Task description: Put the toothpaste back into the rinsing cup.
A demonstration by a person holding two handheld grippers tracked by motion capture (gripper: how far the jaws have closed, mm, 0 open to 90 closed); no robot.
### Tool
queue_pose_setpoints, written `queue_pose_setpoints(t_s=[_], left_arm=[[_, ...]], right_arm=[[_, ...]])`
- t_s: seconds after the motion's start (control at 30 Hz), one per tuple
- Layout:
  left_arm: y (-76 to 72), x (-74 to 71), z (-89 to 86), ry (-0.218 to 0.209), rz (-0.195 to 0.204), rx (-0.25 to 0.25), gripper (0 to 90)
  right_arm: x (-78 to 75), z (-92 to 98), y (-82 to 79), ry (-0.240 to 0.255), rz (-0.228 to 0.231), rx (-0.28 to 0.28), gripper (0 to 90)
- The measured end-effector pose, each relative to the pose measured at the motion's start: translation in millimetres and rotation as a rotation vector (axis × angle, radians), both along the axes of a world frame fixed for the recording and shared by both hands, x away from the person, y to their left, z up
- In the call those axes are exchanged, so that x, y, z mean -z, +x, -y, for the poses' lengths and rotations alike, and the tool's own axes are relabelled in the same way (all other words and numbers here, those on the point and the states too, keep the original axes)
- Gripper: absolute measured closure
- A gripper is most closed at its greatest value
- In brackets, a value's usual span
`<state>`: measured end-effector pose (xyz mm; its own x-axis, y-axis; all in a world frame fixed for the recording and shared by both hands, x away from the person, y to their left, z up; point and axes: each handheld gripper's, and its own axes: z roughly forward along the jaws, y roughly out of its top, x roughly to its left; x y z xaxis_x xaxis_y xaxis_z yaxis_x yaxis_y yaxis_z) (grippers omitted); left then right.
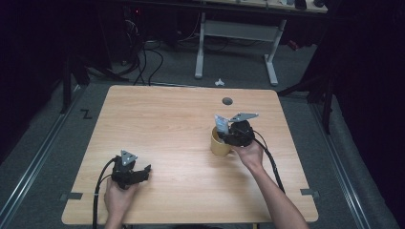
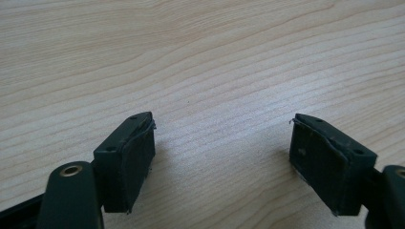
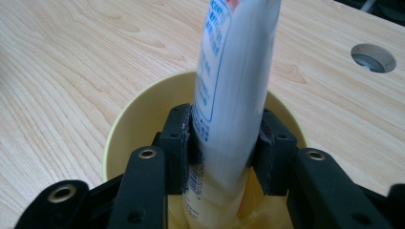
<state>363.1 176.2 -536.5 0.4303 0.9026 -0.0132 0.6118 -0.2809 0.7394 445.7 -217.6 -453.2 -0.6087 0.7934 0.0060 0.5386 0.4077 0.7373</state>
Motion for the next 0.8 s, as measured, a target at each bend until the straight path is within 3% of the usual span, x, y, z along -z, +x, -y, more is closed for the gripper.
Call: queue_pose_setpoints(t_s=[0.23,0.47,0.8], left_arm=[[0.0,0.0,0.0,0.0,0.0,0.0,23.9],[0.0,0.0,0.0,0.0,0.0,0.0,23.9],[0.0,0.0,0.0,0.0,0.0,0.0,23.9]], right_arm=[[-2.1,1.7,0.1,0.015,-0.001,0.001,61.2],[-13.1,5.1,-4.4,0.036,0.039,0.0,60.5],[-21.6,9.4,-10.5,0.034,0.082,0.01,51.0]])
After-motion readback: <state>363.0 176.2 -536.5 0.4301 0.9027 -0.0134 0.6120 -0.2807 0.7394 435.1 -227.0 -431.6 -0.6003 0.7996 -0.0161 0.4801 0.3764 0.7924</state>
